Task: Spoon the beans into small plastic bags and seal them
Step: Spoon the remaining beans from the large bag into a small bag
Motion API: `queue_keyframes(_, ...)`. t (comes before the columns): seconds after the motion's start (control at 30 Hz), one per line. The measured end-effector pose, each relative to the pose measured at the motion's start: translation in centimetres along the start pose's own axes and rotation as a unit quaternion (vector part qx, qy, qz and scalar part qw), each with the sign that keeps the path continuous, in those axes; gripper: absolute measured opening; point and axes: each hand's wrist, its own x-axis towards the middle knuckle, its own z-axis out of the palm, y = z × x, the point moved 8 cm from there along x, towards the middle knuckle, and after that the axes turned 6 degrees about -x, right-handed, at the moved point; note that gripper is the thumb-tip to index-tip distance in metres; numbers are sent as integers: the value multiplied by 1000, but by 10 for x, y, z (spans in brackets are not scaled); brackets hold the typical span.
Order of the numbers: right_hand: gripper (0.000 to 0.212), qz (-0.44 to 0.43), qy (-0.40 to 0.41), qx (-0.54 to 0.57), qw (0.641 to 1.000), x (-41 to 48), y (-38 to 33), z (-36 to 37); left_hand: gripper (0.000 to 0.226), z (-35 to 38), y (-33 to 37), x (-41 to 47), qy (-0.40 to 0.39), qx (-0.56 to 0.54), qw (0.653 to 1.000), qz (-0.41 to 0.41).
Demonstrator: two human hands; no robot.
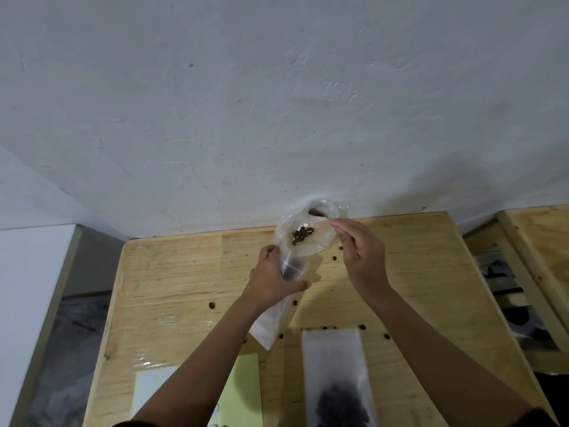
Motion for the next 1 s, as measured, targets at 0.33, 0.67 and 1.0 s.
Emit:
queue_keyframes(0.33,17,313,44,114,942,-25,69,10,103,-1,8,4,15,7,999,33)
queue_keyframes(0.67,17,504,119,358,777,-56,93,42,99,0,26,6,-6,87,987,133)
queue_keyframes(1.0,18,576,72,406,706,-60,90,59,98,2,27,5,-36,99,983,152)
